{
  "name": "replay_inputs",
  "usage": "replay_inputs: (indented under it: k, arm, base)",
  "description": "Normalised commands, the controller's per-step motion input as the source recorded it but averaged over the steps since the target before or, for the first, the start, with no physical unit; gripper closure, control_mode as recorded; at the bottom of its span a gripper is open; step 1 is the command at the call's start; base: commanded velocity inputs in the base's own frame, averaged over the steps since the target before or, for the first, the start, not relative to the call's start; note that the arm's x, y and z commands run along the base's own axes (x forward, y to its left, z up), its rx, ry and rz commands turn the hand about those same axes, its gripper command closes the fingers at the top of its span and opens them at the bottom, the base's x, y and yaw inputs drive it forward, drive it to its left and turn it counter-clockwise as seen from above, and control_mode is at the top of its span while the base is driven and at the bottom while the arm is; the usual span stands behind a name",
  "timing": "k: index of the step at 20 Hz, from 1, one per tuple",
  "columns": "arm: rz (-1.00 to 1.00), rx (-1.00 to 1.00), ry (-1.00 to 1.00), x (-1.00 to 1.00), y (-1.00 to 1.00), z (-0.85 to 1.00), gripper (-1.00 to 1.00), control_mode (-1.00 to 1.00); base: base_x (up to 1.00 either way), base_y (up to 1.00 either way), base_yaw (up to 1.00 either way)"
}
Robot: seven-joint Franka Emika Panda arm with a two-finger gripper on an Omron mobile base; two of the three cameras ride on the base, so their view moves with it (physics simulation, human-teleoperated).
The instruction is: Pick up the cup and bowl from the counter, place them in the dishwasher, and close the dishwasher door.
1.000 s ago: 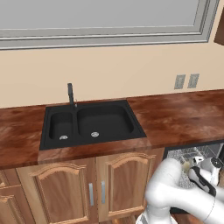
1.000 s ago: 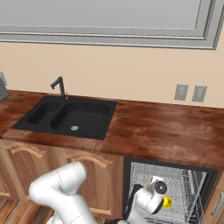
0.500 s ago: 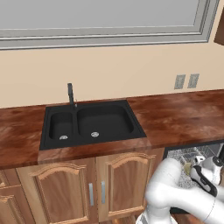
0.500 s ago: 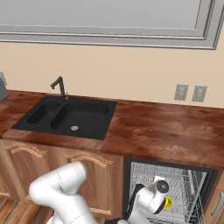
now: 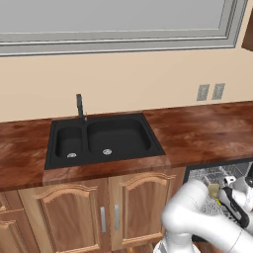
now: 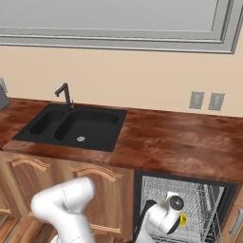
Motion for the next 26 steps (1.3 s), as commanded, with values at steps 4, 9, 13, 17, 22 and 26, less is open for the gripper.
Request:
replay_inputs:
  k: [4,9,13,17,22,26]
  arm:
    - [0.04,-0.04,0.0,-0.5,0.0,0.16,-1.0,-1.0]
    - [0.01,-0.01,-0.03,-0.34,0.0,0.25,-1.0,-1.0]
    - [0.0,0.0,-0.02,-0.11,0.0,0.15,-1.0,-1.0]
    - [0.0,0.0,0.0,-0.04,0.0,0.03,-1.0,-1.0]
    - [0.0,0.0,-0.01,-0.12,0.0,0.04,-1.0,-1.0]
    - [0.0,0.0,-0.02,-0.18,0.0,0.06,-1.0,-1.0]
  base:
    - [0.0,0.0,0.0]
    - [0.0,0.0,0.0]
    - [0.0,0.0,0.0]
    - [0.0,0.0,0.0]
    - [0.0,0.0,0.0]
    - [0.0,0.0,0.0]
